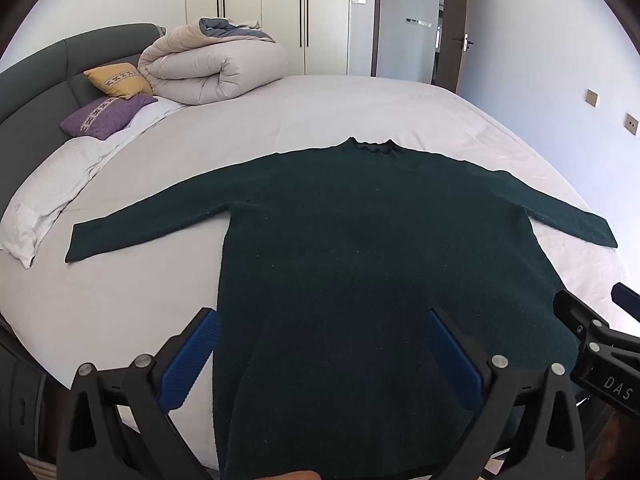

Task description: Fold small clothes

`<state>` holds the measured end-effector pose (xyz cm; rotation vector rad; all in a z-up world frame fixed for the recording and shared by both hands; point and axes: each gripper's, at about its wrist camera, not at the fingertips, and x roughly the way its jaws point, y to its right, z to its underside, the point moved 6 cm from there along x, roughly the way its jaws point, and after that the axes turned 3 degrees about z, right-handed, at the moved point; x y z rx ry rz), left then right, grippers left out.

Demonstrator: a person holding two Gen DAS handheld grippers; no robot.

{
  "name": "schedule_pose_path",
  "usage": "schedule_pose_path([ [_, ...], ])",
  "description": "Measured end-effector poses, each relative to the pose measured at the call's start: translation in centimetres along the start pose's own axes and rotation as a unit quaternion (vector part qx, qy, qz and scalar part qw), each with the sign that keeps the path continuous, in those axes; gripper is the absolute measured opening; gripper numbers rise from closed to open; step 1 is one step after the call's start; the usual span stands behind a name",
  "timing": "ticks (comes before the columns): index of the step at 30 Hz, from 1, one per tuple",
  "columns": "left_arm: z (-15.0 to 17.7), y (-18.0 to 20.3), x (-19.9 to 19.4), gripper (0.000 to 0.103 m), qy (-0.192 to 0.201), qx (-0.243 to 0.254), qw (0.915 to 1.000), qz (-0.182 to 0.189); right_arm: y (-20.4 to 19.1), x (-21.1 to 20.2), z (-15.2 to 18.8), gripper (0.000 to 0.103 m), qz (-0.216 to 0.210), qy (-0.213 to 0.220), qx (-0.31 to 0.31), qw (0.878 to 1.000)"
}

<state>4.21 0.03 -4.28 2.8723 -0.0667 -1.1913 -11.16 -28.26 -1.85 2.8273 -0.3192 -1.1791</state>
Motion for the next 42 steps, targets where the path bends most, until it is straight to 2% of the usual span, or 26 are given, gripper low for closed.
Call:
schedule_pose_path([
  [17,1.0,-0.9,1.0,0.103,-0.006,-0.001,1.0,0.005,-0.1,0.0,-0.1,0.103,0.001,-0.004,-0.002,1.0],
  [42,0.7,-0.3,0.8,0.103,-0.01,-0.003,0.9999,0.006,-0.5,0.7,0.3,0.103,0.007,-0.007,-0.009,1.0],
])
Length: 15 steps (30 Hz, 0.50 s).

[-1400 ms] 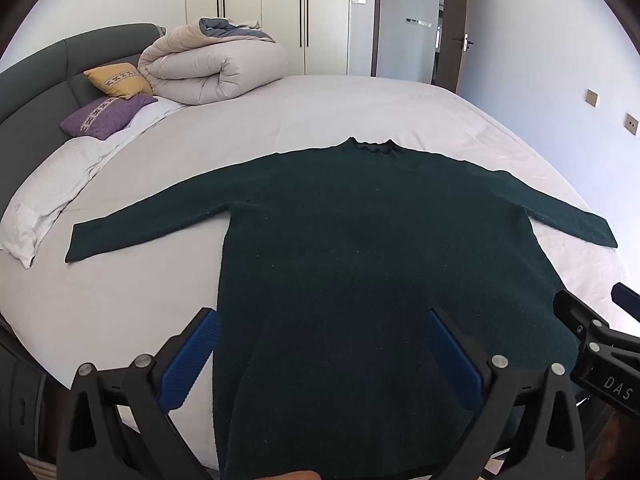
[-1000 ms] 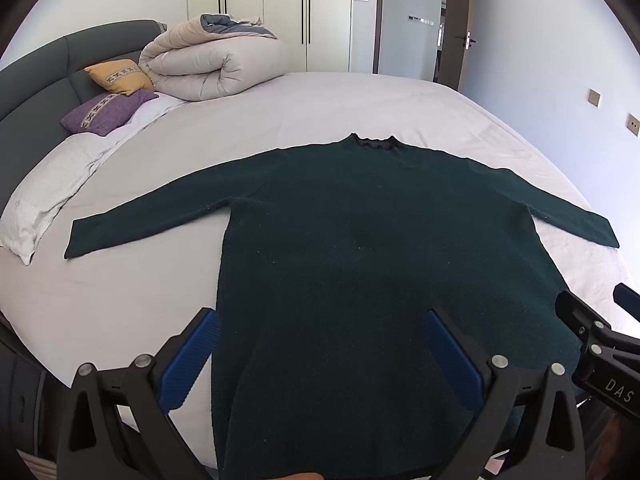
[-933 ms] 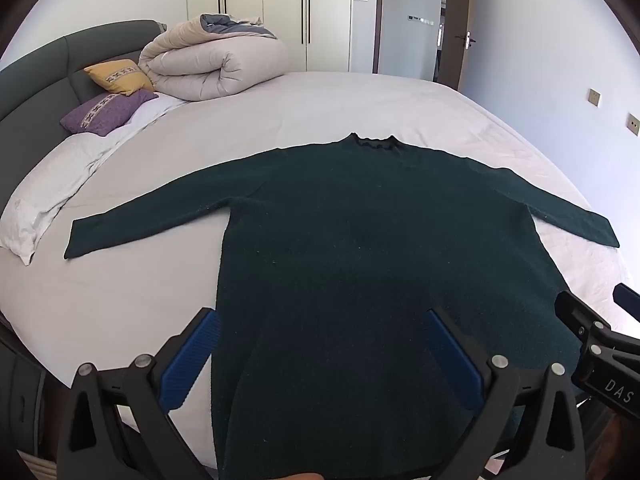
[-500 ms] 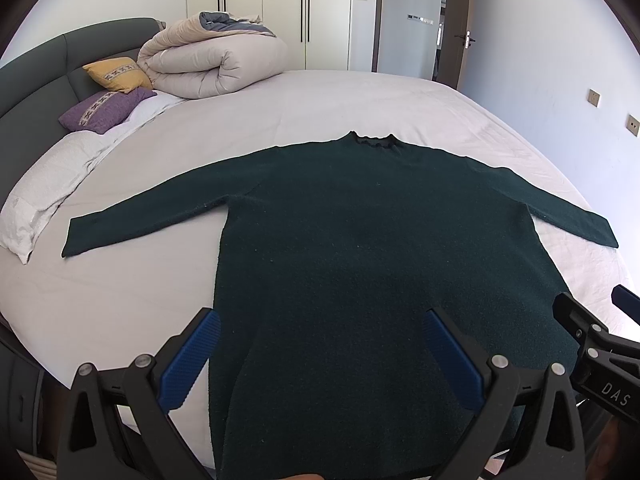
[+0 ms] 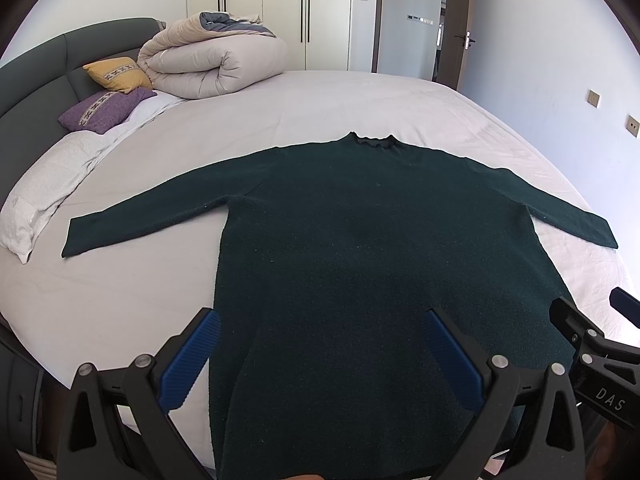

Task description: Fold small clothes

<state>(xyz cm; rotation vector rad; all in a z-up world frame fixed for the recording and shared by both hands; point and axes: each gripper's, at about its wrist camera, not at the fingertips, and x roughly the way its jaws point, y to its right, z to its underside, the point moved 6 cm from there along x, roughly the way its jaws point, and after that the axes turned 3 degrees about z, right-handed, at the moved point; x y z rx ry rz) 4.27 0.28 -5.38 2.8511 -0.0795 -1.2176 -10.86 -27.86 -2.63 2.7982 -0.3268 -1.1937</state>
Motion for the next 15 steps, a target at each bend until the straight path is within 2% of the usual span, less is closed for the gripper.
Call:
schedule_pose_path([
  [15,-0.32,0.03,-0.23,0.103,0.001,0.001,1.0,0.001,-0.04,-0.03,0.1,0.103,0.0,-0.001,-0.001,1.0],
])
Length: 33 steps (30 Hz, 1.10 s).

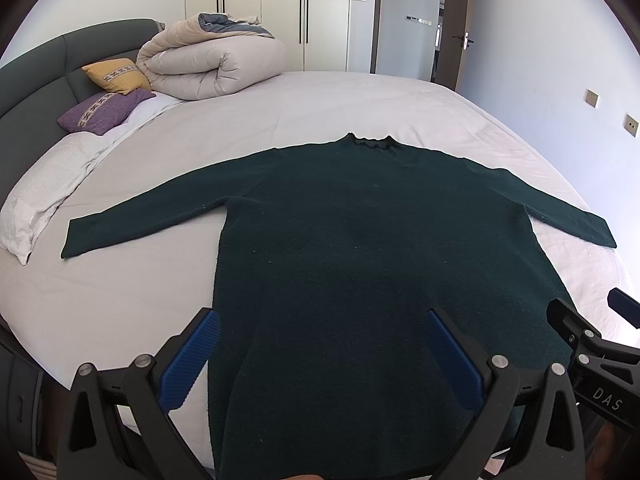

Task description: Fold small clothes

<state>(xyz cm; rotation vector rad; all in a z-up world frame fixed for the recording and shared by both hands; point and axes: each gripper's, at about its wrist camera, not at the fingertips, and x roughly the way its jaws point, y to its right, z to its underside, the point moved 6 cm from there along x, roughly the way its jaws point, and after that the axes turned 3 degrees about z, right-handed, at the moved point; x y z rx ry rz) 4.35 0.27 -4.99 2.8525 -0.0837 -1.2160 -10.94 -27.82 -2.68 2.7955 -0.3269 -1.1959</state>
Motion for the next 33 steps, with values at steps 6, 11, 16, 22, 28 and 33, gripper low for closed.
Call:
schedule_pose_path([
  [6,-0.05,0.09,-0.13,0.103,0.0,0.0,1.0,0.0,0.05,0.06,0.12,0.103,0.0,0.0,0.0,1.0],
  [11,-0.08,0.11,-0.18,0.103,-0.001,0.0,1.0,0.0,0.05,0.06,0.09,0.103,0.0,-0.001,0.0,1.0],
  [16,-0.06,0.14,-0.19,0.103,-0.001,0.0,1.0,0.001,0.04,0.07,0.08,0.103,0.0,-0.001,0.0,1.0],
  [22,-0.15,0.27,-0.1,0.103,-0.002,0.001,1.0,0.004,0.07,0.14,0.27,0.103,0.001,-0.001,0.0,1.0],
  [28,-0.17,0.27,-0.12,0.103,-0.002,0.001,1.0,0.003,0.13,0.27,0.48,0.103,0.0,-0.003,0.0,1.0],
  [33,-0.08,0.32,-0.11,0.103,-0.002,0.0,1.0,0.004,0.09,0.3,0.68,0.103,0.001,-0.004,-0.001,1.0],
])
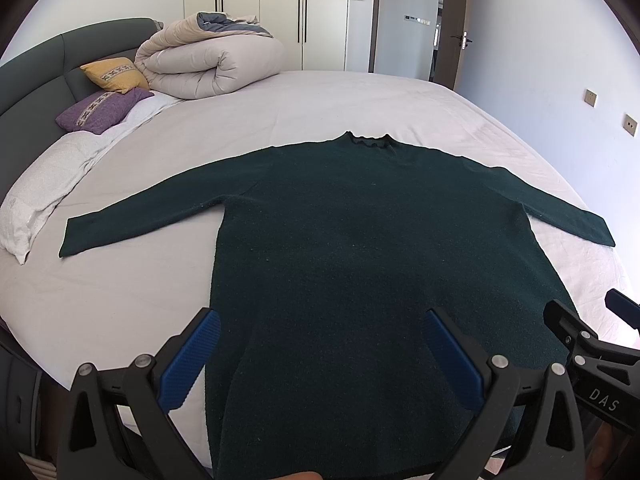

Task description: Fold small clothes

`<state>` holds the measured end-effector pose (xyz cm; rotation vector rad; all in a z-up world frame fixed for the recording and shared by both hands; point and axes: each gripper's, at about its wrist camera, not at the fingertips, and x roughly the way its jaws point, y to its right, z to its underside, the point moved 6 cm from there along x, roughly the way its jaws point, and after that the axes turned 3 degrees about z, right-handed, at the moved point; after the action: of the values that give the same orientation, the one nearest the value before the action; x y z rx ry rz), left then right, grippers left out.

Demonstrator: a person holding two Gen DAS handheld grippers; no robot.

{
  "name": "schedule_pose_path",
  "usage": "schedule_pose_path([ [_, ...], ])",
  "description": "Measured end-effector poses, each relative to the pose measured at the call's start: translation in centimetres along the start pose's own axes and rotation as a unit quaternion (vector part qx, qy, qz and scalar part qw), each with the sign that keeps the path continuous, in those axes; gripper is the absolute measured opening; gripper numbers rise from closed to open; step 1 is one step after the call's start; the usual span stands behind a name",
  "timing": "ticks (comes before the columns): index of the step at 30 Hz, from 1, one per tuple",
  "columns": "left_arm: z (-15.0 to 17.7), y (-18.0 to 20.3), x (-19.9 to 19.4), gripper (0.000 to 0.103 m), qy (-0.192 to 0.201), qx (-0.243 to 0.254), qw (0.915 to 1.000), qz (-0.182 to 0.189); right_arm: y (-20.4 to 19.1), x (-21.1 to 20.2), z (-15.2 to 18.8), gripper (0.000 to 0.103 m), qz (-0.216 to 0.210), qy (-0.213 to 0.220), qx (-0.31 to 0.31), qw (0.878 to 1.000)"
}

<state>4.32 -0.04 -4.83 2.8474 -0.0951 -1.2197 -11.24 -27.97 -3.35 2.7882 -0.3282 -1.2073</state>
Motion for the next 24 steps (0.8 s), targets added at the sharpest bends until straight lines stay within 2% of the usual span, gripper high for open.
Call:
schedule_pose_path([
  [14,0.2,0.0,0.1,0.103,0.0,-0.001,1.0,-0.002,-0.2,0.1,0.1,0.103,0.0,-0.001,0.0,1.0],
  [18,0.1,0.2,0.0,0.103,0.012,0.002,0.9999,-0.008,-0.2,0.1,0.2,0.103,0.0,-0.001,0.0,1.0],
  [24,0.0,1.3,0.6,0.103,0.025,0.031,0.9989,-0.025,0.3,0.9,0.1,0.103,-0.003,-0.006,0.007,1.0],
])
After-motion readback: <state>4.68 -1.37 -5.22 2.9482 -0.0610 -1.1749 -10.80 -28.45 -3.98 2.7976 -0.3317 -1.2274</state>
